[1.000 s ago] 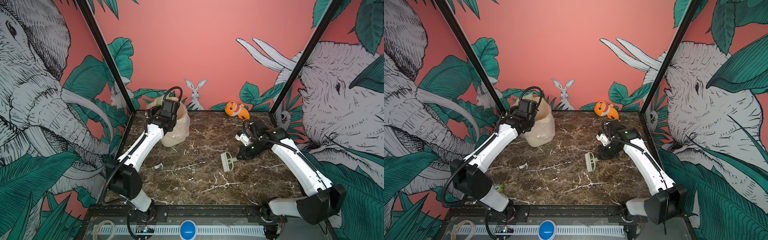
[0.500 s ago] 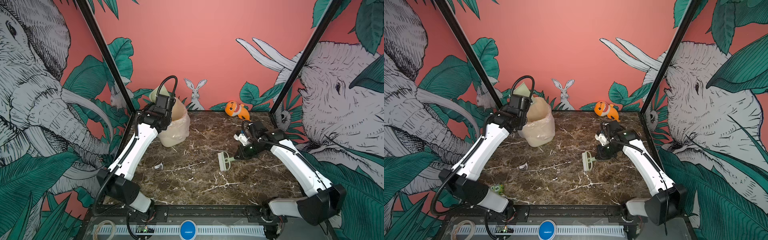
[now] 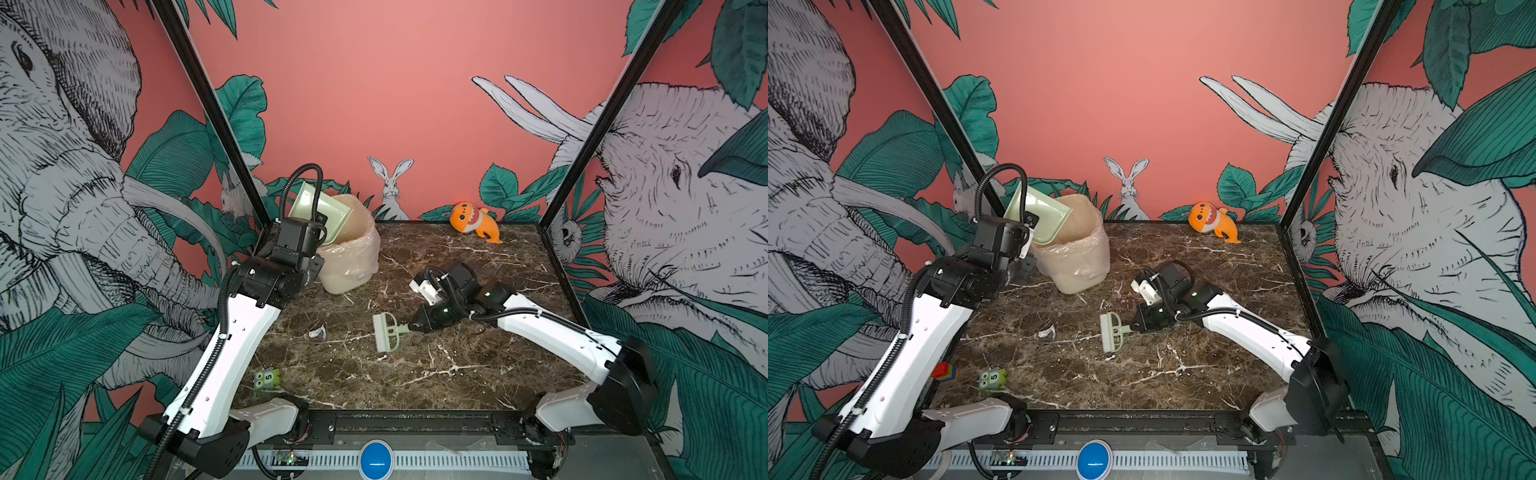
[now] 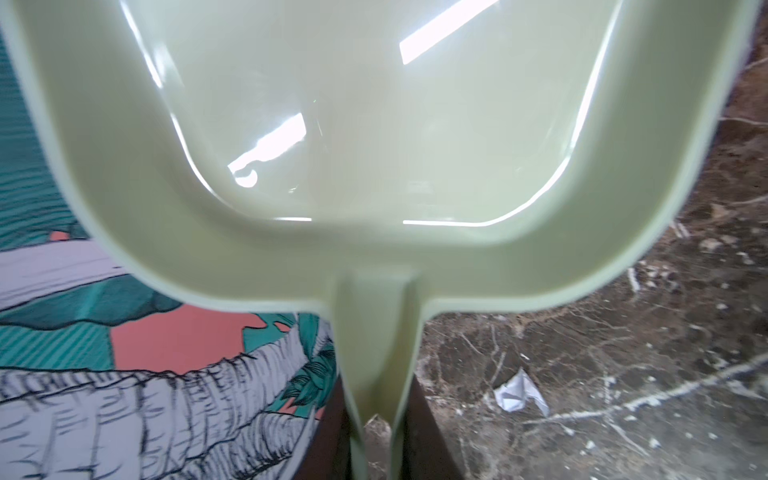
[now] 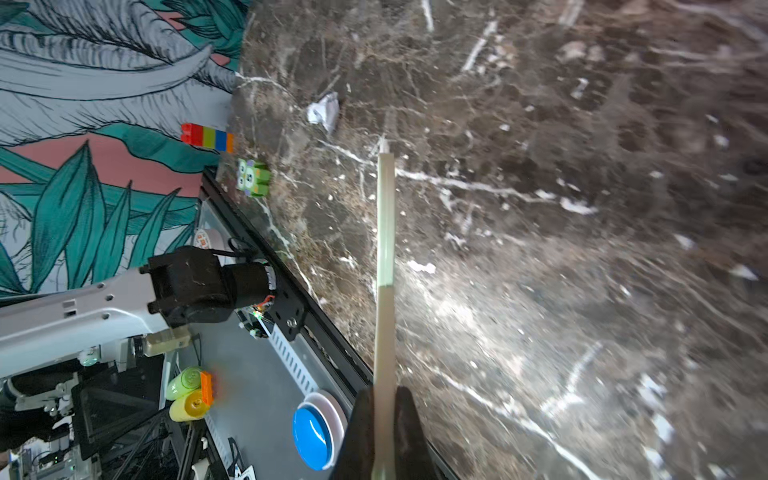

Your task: Sweep away the paper scraps from the table

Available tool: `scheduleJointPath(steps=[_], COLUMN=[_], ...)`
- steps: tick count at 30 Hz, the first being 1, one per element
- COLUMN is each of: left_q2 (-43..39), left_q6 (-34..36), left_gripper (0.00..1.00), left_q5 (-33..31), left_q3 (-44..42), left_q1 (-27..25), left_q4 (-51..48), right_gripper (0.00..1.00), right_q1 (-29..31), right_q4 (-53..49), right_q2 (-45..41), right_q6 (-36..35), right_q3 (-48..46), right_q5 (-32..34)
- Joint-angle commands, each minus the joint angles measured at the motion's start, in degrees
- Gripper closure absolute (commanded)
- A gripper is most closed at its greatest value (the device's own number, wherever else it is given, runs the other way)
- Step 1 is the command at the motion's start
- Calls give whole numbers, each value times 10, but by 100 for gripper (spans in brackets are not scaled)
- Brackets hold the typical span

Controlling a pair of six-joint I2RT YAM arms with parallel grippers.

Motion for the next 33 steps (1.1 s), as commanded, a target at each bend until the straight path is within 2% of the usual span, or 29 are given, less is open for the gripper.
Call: scheduleJointPath(steps=[1, 8, 19, 26, 33], left_q2=[-13, -27, -43, -46, -49], left_q6=[-46, -53, -47, -40, -43], left_gripper=[87, 87, 87, 87, 87], left_q5=[51, 62, 72, 78, 83], left_q3=[-8, -29, -46, -49, -52], left_q1=[0, 1, 12, 25, 32], left_q4=[-14, -13, -21, -25, -24], right_gripper=[100, 100, 100, 100, 100], right_q1=[32, 74, 77, 77, 77], right_q4=[186, 341, 569, 571, 491], right_q2=[37, 154, 288, 347, 354], right_q6=[98, 186, 350, 383, 373], right_q3=[-4, 30, 62, 105, 107], right_q5=[-25, -60, -85, -76, -47])
